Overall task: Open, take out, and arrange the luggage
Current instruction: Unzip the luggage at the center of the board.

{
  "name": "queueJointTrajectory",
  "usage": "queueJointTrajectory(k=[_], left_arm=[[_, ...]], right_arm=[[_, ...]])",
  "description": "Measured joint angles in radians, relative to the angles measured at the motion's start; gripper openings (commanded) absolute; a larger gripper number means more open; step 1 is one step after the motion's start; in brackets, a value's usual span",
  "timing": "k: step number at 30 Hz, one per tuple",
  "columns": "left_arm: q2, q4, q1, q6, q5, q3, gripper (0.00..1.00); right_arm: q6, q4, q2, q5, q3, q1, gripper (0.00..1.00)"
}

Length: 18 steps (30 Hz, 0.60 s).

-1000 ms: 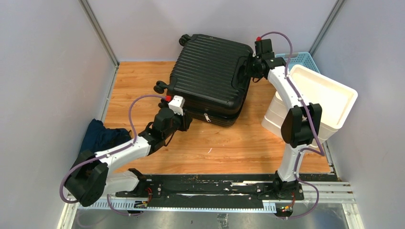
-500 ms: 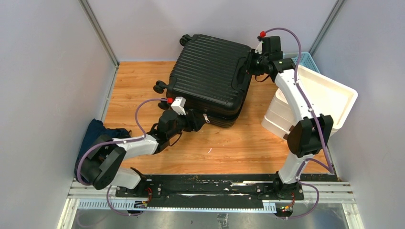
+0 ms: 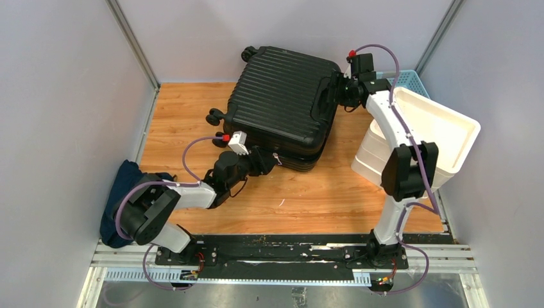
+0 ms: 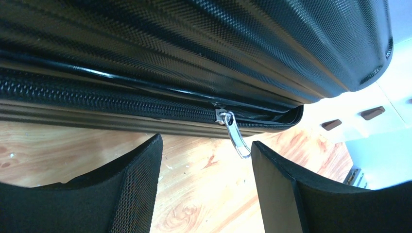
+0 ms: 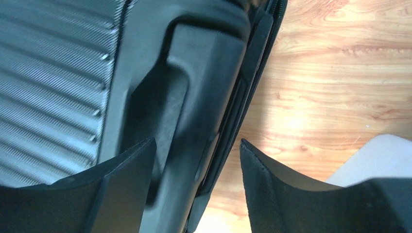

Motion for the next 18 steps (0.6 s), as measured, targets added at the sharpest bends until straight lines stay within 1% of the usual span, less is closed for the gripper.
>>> queueJointTrajectory(k=[2, 3, 4, 6, 7, 8, 9, 12, 18], left_arm=[[-0.004, 0.011, 0.0, 0.0, -0.003, -0.014, 0.69], [-0.006, 0.013, 0.0, 0.001, -0.003, -0.018, 0.69], [-0.009, 0.013, 0.0, 0.003, -0.005, -0.02, 0.69], [-0.013, 0.016, 0.0, 0.004, -0.015, -0.023, 0.69], [-0.014, 0.017, 0.0, 0.004, -0.019, -0.024, 0.69], [-0.015, 0.017, 0.0, 0.004, -0.023, -0.026, 0.69], [-0.016, 0.017, 0.0, 0.004, -0.027, -0.028, 0.69], [-0.028, 0.016, 0.0, 0.006, -0.037, -0.042, 0.69], [-0.048, 0.008, -0.005, 0.008, -0.034, -0.051, 0.7]], right_arm=[[0.005, -0.011, 0.058, 0.001, 0.039, -0.01, 0.61], [0.007, -0.015, 0.095, -0.001, 0.064, -0.012, 0.57], [0.01, -0.018, 0.124, -0.002, 0.083, -0.014, 0.49], [0.023, -0.021, 0.169, -0.032, 0.126, -0.018, 0.3], [0.03, -0.026, 0.176, -0.038, 0.142, -0.019, 0.23], [0.059, -0.042, 0.179, -0.012, 0.156, -0.019, 0.16], [0.062, -0.042, 0.179, -0.01, 0.157, -0.018, 0.11], [0.093, -0.045, 0.178, 0.021, 0.164, -0.018, 0.06], [0.057, -0.074, 0.16, 0.021, 0.17, -0.017, 0.03]])
